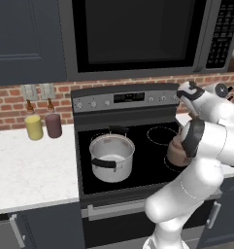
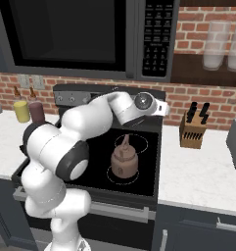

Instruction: Pick the kettle from the counter and place it on a stove burner. Then turn the burner on.

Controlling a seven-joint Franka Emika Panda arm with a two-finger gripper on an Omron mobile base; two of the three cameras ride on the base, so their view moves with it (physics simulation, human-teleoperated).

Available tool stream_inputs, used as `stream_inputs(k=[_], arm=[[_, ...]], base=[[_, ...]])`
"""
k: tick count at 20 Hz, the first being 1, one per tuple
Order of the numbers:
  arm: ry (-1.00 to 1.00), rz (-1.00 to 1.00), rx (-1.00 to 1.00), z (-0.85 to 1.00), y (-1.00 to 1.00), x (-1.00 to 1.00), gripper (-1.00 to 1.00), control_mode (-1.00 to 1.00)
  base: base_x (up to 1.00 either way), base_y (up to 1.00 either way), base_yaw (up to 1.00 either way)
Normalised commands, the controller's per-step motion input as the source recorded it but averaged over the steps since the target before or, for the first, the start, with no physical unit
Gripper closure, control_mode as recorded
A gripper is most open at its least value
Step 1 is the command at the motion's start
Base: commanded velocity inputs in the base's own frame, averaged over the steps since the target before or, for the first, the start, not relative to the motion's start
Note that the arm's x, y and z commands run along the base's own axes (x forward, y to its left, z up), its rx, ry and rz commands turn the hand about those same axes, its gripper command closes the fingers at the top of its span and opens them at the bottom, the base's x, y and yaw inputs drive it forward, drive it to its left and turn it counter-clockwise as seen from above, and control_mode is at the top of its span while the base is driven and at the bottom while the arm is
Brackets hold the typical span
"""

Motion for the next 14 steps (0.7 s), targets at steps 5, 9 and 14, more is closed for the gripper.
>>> stream_inputs(k=[5,9,14], arm=[[0.0,-0.02,0.0,-0.07,0.0,0.24,-1.0,-1.0],[0.0,-0.01,0.0,-0.28,0.0,0.25,-1.0,-1.0],[0.0,-0.01,0.0,-0.3,0.0,0.35,-1.0,-1.0]], base=[[0.0,0.0,0.0],[0.0,0.0,0.0],[0.0,0.0,0.0]])
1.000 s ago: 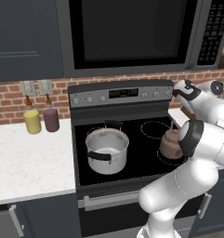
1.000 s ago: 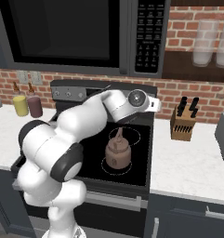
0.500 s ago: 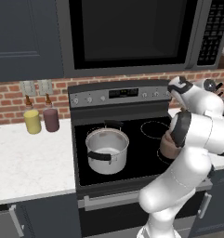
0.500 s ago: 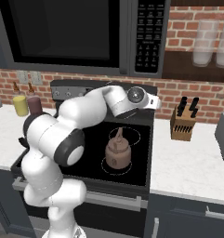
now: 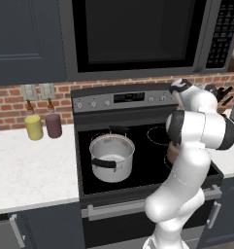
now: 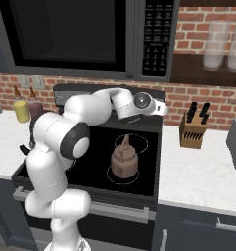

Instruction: Pick the kettle from the counter and place it on a stove burner. Then turn the burner on.

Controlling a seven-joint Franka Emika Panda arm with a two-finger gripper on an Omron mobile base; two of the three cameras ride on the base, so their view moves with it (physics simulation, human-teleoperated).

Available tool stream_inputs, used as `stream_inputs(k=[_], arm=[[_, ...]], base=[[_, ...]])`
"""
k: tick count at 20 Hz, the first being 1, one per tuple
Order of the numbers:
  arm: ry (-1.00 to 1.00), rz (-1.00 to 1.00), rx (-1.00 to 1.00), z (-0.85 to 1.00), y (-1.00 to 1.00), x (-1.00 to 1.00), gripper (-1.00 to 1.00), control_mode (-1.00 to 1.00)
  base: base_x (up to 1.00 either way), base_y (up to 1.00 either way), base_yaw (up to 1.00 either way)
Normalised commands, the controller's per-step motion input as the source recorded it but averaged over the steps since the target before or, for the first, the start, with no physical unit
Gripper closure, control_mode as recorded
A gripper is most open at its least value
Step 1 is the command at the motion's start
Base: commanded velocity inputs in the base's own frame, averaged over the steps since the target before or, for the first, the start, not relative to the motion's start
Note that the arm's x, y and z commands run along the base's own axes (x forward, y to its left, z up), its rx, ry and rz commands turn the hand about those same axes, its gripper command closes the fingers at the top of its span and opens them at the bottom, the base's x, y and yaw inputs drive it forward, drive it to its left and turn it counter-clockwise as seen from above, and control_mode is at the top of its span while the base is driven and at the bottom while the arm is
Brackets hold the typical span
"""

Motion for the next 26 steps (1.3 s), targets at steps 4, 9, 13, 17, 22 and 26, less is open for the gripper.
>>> stream_inputs(k=[4,9,13,17,22,26], arm=[[0.0,-0.02,0.0,-0.12,0.0,0.46,-1.0,-1.0],[0.0,0.0,0.0,0.0,-0.02,0.18,-1.0,-1.0],[0.0,0.0,0.0,0.0,-0.01,0.15,-1.0,-1.0],[0.0,0.0,0.02,0.0,-0.08,0.37,-1.0,-1.0],[0.0,0.0,0.06,0.0,-0.13,0.4,-1.0,-1.0],[0.02,0.0,0.02,0.0,-0.09,0.34,-1.0,-1.0]], base=[[0.0,0.0,0.0],[0.0,0.0,0.0],[0.0,0.0,0.0],[0.0,0.0,0.0],[0.0,0.0,0.0],[0.0,0.0,0.0]])
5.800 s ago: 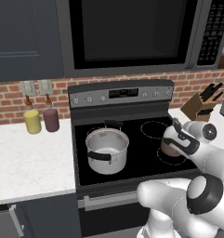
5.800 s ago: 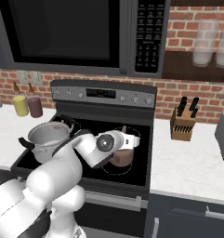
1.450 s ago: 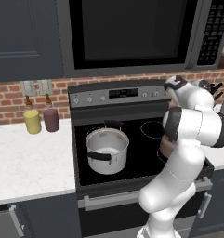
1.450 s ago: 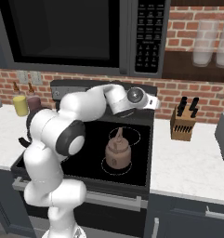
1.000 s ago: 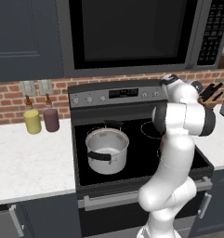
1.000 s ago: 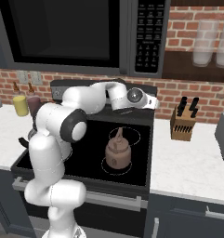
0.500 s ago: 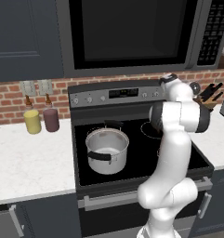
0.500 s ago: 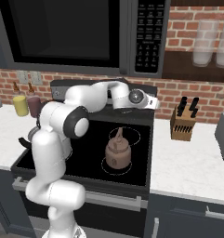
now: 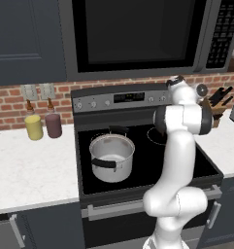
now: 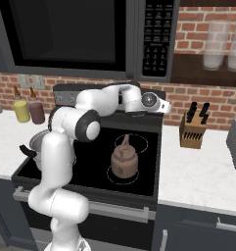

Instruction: Pick the kettle from the counter and place it on a stove burner. Then turn the burner on.

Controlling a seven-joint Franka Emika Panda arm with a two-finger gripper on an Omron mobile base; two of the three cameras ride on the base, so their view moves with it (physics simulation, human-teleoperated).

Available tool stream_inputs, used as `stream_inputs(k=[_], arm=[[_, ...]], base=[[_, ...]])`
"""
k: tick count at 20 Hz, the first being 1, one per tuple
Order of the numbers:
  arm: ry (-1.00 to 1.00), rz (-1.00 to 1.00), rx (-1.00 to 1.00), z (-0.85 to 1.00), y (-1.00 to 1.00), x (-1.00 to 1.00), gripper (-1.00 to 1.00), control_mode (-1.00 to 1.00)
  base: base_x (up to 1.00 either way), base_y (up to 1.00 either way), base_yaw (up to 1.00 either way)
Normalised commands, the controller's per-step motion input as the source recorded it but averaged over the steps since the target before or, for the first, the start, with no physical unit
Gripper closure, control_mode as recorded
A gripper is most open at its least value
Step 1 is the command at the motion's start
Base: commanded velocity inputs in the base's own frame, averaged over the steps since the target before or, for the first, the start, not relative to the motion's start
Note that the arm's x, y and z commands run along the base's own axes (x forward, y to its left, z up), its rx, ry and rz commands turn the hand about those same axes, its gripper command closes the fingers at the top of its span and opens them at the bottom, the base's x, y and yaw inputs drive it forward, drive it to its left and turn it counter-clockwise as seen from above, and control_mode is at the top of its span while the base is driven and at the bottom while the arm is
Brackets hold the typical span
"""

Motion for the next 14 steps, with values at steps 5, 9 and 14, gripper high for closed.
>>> stream_inputs(k=[5,9,14], arm=[[0.0,0.0,0.0,-0.11,-0.01,0.31,-1.0,-1.0],[0.0,0.0,0.0,-0.19,0.0,0.4,-1.0,-1.0],[0.0,0.0,0.0,-0.03,0.0,0.32,-1.0,-1.0]], base=[[0.0,0.0,0.0],[0.0,0.0,0.0],[0.0,0.0,0.0]])
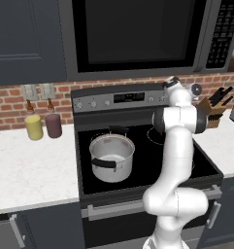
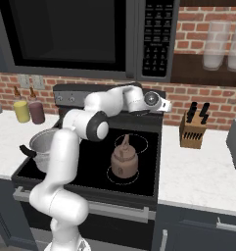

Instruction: Pick the kettle from the counter and place it on a stove burner. Then turn the burner on.

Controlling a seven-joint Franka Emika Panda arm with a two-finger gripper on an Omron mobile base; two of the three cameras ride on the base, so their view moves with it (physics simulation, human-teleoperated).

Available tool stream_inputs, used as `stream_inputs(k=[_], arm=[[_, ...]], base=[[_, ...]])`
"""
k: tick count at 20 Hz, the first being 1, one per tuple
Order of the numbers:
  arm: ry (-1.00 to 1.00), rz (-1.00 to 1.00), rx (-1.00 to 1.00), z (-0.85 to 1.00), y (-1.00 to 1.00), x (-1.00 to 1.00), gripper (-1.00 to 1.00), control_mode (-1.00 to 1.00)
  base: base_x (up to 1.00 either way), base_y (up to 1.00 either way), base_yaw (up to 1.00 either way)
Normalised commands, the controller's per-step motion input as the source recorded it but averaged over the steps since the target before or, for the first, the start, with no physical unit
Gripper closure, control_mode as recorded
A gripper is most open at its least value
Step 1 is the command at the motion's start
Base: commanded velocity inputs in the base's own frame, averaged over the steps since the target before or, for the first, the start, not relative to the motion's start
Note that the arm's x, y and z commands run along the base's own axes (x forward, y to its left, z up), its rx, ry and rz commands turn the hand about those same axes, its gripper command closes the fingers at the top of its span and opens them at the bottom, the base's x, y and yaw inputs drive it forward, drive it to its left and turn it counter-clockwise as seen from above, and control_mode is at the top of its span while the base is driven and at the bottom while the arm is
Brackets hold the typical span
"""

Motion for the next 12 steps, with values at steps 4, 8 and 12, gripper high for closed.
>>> stream_inputs(k=[4,8,12], arm=[[0.0,0.0,0.0,-0.11,0.0,0.3,-1.0,-1.0],[0.0,0.0,0.0,-0.13,0.0,0.3,-1.0,-1.0],[0.0,0.0,0.0,-0.19,0.0,0.25,-1.0,-1.0]], base=[[0.0,0.0,0.0],[0.0,0.0,0.0],[0.0,0.0,0.0]])
